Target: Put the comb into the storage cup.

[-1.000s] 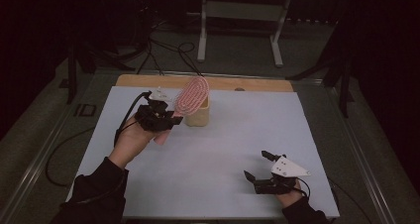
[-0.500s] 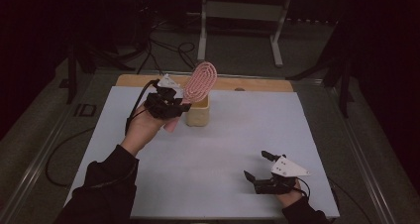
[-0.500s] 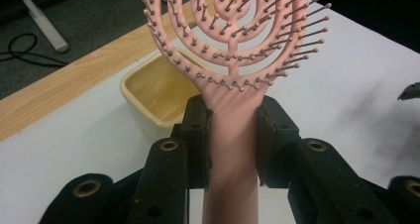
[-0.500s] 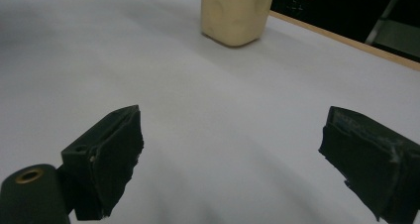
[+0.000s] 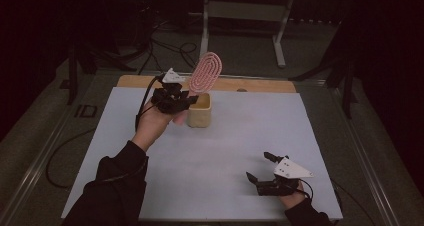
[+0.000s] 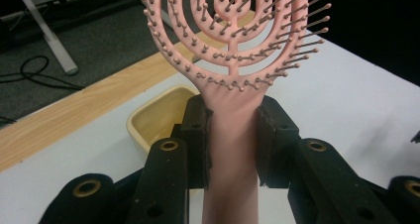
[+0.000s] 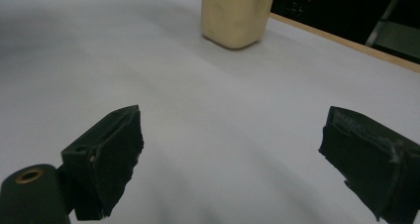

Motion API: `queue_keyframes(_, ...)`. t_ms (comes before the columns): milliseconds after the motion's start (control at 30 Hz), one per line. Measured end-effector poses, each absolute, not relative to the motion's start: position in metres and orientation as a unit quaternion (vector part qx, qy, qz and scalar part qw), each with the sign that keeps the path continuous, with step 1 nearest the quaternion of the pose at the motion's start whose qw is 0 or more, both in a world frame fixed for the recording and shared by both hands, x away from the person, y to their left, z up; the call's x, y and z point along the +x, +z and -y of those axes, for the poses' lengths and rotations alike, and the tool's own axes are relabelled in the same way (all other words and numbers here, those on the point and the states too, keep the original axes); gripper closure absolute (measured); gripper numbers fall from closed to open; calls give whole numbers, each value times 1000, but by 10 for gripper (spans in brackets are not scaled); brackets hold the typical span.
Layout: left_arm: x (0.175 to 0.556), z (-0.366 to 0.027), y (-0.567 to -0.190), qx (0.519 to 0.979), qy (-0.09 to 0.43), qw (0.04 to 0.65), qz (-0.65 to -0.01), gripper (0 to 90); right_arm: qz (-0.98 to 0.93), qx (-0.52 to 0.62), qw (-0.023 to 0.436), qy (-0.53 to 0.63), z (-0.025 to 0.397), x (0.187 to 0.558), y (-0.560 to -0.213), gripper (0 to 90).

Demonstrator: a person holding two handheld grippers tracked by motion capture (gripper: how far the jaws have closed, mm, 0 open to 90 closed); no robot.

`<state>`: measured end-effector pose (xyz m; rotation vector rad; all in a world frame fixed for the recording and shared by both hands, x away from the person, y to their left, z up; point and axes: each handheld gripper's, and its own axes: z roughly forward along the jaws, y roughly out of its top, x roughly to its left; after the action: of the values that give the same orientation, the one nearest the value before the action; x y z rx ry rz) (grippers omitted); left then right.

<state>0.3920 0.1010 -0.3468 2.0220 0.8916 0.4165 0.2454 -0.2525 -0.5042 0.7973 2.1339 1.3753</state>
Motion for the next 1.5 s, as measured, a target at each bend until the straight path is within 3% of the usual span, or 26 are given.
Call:
queue_keyframes(533,420,-92,-344,787,147,475,-365,698,-779,292,236,502,253,246,-505,86)
queue_keyframes(1500,463,-87,-367,726,179,565,-349,697,-775,293,237,507,254,246,-504,86)
